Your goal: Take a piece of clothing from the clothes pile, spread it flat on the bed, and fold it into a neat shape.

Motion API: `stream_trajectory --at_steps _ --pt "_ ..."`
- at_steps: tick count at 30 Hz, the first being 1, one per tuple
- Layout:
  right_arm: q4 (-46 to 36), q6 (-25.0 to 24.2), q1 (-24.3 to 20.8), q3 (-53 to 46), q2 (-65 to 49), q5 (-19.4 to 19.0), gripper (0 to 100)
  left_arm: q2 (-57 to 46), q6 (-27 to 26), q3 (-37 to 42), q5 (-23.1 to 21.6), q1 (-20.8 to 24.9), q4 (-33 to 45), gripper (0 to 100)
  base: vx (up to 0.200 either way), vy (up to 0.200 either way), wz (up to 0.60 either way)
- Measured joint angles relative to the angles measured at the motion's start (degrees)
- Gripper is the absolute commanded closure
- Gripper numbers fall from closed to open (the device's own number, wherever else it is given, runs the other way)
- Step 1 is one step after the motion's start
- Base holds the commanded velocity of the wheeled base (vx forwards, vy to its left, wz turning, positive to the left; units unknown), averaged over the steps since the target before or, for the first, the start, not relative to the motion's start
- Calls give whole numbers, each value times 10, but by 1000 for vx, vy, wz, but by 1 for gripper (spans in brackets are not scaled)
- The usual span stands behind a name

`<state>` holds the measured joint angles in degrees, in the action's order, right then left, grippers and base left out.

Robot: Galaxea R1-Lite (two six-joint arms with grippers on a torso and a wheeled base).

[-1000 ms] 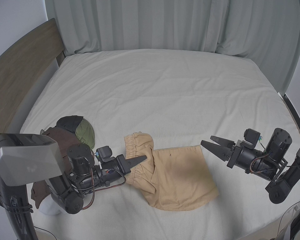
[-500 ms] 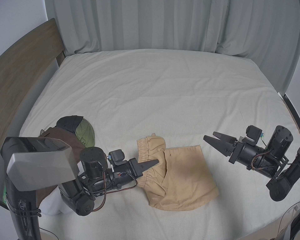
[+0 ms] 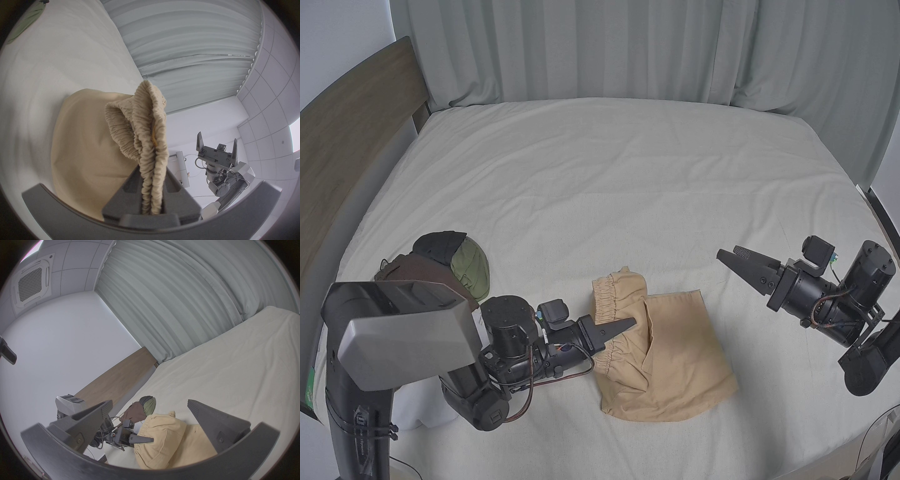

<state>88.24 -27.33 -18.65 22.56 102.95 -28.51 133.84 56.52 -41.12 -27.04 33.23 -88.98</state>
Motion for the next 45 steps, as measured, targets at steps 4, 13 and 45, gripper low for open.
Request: stream_trajectory --at_steps 4,13,45 --pt "0 -1 0 3 -2 0 0 13 0 -14 4 7 0 100 0 0 0" --pt "0 -1 3 4 -4 -1 0 40 0 -38 21 25 0 100 0 0 0" --pt "0 -1 3 5 -4 -1 0 76 0 -86 32 44 0 0 0 0 0"
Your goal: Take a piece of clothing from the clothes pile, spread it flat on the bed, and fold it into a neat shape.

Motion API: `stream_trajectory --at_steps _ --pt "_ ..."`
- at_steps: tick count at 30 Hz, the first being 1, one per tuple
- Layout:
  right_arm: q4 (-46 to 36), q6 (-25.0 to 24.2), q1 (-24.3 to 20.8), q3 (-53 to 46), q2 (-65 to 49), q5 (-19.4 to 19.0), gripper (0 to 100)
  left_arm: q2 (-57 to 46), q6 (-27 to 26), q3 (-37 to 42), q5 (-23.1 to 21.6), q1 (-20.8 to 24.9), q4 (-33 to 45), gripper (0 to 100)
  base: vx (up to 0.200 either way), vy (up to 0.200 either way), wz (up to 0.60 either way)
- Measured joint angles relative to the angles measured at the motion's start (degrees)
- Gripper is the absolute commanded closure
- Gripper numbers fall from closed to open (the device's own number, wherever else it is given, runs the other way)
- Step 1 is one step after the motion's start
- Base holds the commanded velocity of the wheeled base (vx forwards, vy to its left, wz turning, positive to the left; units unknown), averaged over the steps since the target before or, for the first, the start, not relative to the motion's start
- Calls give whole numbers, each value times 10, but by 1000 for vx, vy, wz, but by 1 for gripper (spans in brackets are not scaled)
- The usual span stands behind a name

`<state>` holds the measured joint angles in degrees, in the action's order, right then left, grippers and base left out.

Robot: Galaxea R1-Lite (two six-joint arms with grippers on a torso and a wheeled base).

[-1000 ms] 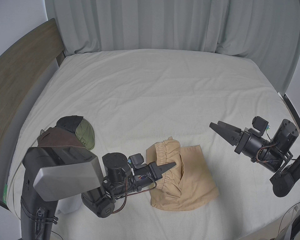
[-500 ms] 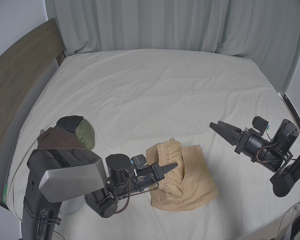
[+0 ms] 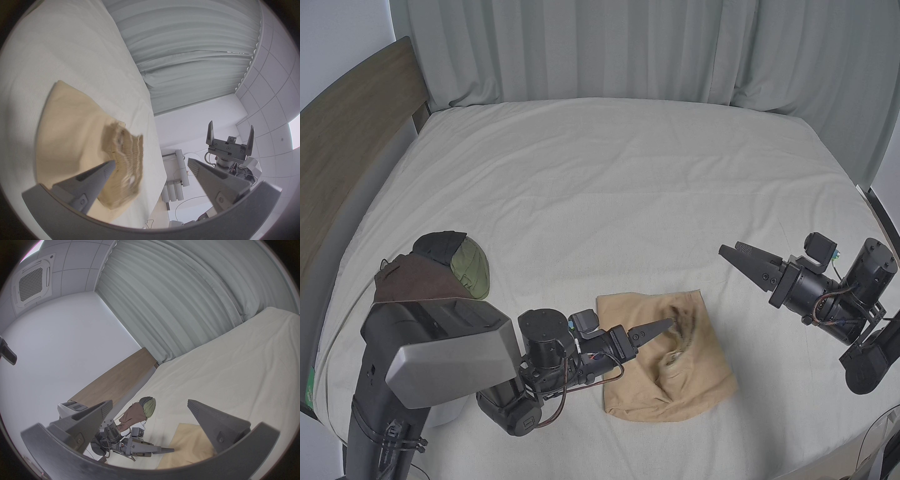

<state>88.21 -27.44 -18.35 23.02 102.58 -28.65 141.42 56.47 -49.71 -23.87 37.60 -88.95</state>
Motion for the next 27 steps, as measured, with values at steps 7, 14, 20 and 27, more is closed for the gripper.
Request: stream_trajectory --at_steps 7,14,20,27 --pt "0 0 0 -4 3 0 0 3 -1 -3 11 0 0 0 0 0 0" --pt "0 0 -3 -9 14 1 0 2 -39 3 14 -5 0 0 0 0 0" --pt "0 1 -5 -20 36 2 0 -5 -101 25 25 -15 0 0 0 0 0" --pt "0 2 -5 -35 67 4 0 -54 -170 71 27 -31 0 0 0 0 0"
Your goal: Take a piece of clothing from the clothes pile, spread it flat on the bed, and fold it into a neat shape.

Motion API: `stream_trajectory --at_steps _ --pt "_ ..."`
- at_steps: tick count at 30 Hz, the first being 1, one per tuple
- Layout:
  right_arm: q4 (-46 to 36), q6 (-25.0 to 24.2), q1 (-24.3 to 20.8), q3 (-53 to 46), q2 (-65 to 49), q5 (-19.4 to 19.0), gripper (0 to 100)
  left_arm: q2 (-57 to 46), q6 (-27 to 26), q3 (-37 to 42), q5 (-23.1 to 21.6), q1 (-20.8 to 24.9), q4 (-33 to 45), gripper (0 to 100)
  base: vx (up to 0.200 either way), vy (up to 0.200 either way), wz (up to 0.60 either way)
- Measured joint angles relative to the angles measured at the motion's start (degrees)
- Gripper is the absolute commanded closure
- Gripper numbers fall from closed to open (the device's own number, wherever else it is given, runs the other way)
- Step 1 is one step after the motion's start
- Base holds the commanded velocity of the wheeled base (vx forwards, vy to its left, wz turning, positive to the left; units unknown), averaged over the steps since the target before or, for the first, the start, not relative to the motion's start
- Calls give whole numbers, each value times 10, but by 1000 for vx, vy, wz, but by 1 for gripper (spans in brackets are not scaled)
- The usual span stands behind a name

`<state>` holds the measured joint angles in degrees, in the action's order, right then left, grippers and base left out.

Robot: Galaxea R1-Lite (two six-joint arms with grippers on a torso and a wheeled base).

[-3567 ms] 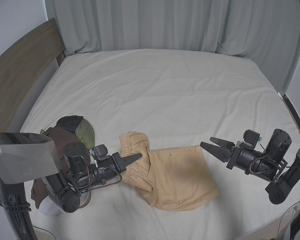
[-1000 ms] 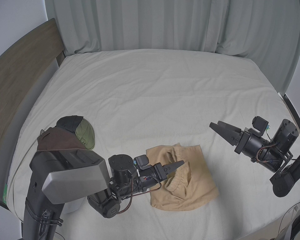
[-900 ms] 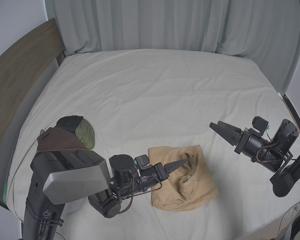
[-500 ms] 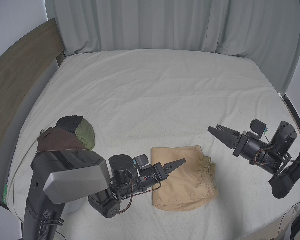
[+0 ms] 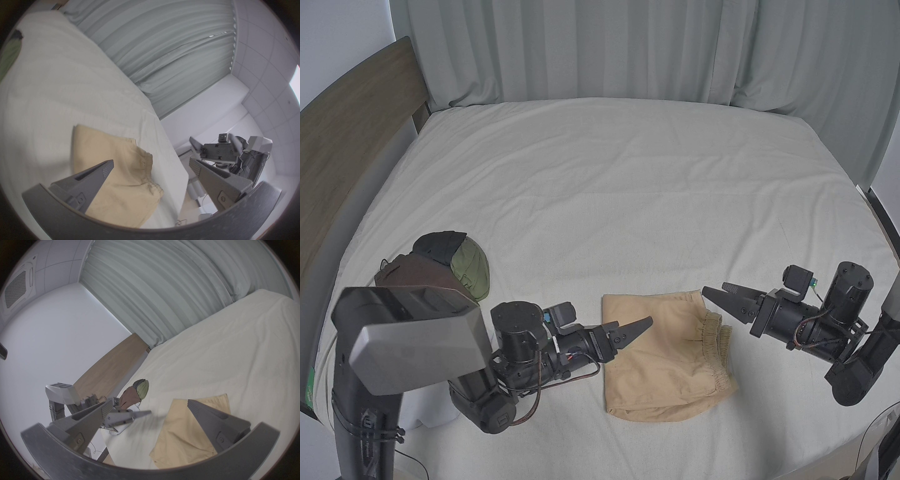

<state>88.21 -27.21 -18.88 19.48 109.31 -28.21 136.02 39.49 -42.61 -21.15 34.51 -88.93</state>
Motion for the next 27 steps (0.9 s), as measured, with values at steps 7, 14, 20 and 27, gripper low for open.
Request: stream_trajectory --at_steps 7,14,20,27 --pt "0 2 -2 -15 20 0 0 -67 -107 60 0 -20 1 0 0 0 0" --pt "0 3 -11 -25 30 1 0 -114 -284 123 -3 -52 1 0 0 0 0" --pt "0 3 -23 -31 39 3 0 -146 -384 164 -16 -105 0 0 0 0 0" --pt "0 4 -31 -37 55 3 0 -177 -447 226 -66 -170 0 0 0 0 0"
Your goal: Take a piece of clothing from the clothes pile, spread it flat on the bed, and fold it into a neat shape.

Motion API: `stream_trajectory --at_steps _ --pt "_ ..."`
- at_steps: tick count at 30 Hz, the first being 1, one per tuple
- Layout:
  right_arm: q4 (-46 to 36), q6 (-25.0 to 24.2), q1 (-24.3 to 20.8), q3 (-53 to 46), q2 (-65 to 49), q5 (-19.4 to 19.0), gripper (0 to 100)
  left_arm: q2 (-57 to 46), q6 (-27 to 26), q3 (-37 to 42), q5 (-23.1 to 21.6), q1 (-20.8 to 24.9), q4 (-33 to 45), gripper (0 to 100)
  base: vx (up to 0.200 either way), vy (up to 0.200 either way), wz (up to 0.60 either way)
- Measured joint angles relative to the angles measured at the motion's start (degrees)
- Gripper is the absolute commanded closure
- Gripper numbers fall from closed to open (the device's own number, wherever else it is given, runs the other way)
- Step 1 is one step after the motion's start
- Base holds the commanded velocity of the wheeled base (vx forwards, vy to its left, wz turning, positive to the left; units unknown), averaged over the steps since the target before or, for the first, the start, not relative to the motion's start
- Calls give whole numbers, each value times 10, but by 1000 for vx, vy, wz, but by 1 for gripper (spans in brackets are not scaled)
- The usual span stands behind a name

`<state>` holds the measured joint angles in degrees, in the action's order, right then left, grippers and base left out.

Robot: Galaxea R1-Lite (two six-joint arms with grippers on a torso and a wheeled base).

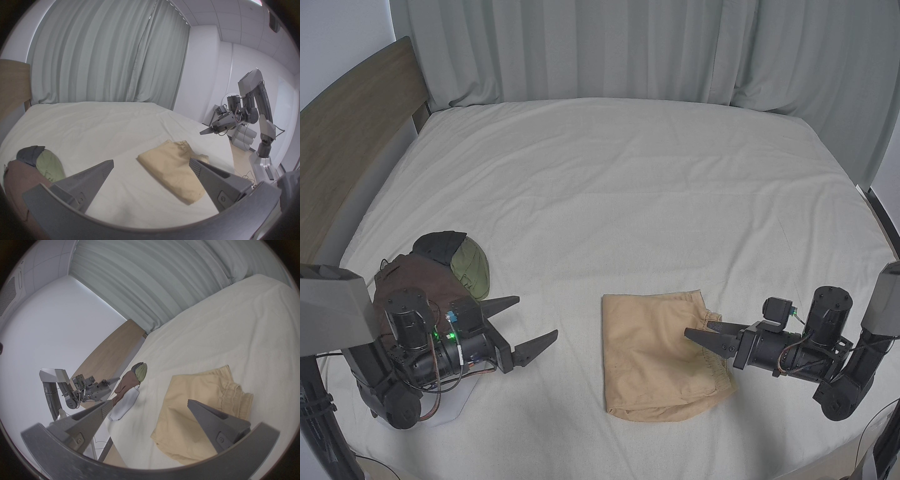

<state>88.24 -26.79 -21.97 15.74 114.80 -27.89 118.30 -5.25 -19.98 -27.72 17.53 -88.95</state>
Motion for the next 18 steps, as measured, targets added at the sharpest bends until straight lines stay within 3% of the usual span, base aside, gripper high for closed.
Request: stream_trajectory --at_steps 7,18 --pt "0 3 -5 -5 31 1 0 -12 -21 13 -10 -37 0 0 0 0 0" --pt "1 53 -2 -6 132 32 0 -26 -34 17 -36 -57 0 0 0 0 0"
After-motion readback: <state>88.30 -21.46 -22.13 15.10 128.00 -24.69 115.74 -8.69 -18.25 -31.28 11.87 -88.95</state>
